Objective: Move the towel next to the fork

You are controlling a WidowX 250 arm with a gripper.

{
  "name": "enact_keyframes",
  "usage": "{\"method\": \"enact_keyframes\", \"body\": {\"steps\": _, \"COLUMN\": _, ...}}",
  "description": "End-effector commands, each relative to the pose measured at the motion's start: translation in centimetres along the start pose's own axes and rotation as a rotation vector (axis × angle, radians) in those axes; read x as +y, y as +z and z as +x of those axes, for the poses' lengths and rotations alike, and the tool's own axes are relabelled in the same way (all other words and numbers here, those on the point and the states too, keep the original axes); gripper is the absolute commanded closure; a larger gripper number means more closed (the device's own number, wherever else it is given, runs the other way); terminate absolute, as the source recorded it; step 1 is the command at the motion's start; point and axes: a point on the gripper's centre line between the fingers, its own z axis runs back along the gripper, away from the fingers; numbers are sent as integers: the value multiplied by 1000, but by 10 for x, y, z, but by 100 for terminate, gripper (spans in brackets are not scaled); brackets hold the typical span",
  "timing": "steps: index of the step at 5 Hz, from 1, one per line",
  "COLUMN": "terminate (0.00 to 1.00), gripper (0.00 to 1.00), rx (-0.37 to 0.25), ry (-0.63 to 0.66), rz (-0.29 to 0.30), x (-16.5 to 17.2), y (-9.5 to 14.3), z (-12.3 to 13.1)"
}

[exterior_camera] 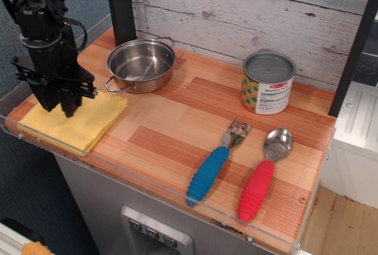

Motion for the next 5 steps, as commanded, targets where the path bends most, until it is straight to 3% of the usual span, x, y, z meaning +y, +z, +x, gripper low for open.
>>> {"method": "enact_keyframes", "body": {"steps": 1, "terminate": 0, "gripper": 100, "rx": -78, "ry": -29, "rz": 56, "x": 14, "y": -3, "z": 10}}
{"method": "enact_keyframes", "body": {"steps": 3, "terminate": 0, "gripper": 100, "rx": -71, "ry": -41, "rz": 45, "x": 10, "y": -18, "z": 12}}
{"method": "enact_keyframes", "body": {"steps": 5, "terminate": 0, "gripper": 100, "rx": -64, "ry": -54, "rz": 6, "x": -8, "y": -16, "z": 5}}
